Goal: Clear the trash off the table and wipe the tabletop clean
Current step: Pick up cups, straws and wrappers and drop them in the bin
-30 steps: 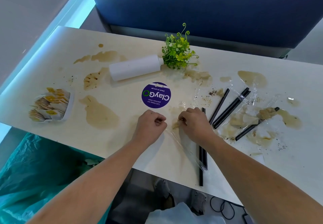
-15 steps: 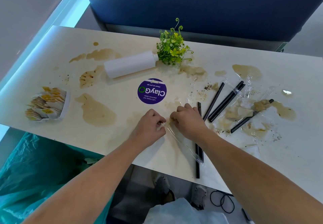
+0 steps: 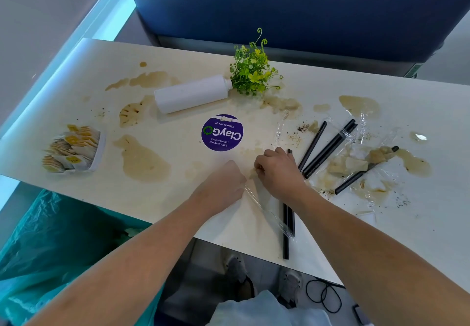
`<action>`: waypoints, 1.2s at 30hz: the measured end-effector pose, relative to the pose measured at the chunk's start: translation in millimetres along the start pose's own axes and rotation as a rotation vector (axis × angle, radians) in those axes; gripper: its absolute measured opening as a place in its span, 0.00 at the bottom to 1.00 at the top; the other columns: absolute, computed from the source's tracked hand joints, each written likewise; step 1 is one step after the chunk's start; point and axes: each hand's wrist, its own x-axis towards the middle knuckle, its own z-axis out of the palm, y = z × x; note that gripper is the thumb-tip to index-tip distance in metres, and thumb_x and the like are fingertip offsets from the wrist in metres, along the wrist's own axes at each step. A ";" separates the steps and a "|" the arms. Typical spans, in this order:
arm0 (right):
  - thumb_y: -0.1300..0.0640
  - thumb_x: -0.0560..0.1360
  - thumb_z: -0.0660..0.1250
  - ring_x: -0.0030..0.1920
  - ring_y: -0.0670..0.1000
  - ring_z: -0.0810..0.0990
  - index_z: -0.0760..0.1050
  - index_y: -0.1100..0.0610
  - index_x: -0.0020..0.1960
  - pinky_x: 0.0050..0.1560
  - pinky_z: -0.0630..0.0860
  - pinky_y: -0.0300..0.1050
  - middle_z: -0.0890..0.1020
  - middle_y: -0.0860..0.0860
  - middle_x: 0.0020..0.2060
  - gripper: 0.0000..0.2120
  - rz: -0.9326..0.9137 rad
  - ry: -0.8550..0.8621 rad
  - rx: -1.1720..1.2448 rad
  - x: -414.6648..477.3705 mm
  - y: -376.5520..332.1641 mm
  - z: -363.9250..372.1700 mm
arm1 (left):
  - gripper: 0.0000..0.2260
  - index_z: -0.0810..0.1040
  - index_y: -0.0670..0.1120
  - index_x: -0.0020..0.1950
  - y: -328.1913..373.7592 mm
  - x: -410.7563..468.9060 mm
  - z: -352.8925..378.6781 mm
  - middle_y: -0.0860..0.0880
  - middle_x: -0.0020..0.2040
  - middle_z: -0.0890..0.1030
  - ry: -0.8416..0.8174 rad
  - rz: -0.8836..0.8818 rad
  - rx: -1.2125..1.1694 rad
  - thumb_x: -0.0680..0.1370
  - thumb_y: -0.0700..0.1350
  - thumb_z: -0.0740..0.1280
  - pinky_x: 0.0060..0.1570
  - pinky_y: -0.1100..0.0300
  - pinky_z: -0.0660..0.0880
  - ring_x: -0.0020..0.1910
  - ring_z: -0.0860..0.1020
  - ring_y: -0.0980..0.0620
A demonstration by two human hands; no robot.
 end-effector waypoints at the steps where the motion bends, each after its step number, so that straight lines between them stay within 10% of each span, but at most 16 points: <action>1: 0.56 0.80 0.64 0.53 0.55 0.72 0.81 0.53 0.53 0.54 0.67 0.53 0.79 0.49 0.46 0.07 0.005 0.002 0.004 -0.4 1.8 -1.4 | 0.14 0.81 0.46 0.66 0.9 0.8 0.5 0.52 0.58 0.71 -0.011 0.010 0.022 0.81 0.46 0.68 0.58 0.57 0.76 0.51 0.78 0.51; 16: 0.58 0.79 0.65 0.53 0.56 0.73 0.82 0.55 0.53 0.55 0.73 0.55 0.81 0.50 0.46 0.07 0.170 0.056 0.207 -6.1 16.8 -29.2 | 0.07 0.84 0.45 0.57 -5.4 -1.3 -1.5 0.52 0.53 0.75 0.144 -0.049 0.014 0.82 0.44 0.67 0.51 0.66 0.70 0.45 0.74 0.57; 25: 0.60 0.78 0.67 0.52 0.56 0.76 0.82 0.56 0.50 0.54 0.76 0.54 0.81 0.51 0.45 0.06 0.184 0.063 0.339 0.3 10.1 -38.5 | 0.02 0.85 0.47 0.44 -4.4 -18.9 -21.7 0.57 0.40 0.84 0.410 -0.454 -0.348 0.76 0.43 0.73 0.39 0.78 0.70 0.39 0.80 0.64; 36: 0.61 0.75 0.70 0.37 0.43 0.77 0.81 0.54 0.43 0.42 0.76 0.43 0.76 0.38 0.33 0.03 0.029 0.047 0.444 12.8 -58.9 -42.3 | 0.08 0.76 0.52 0.46 -23.3 -83.3 -47.4 0.50 0.39 0.85 0.503 -0.765 -0.560 0.73 0.47 0.74 0.43 0.55 0.78 0.41 0.83 0.50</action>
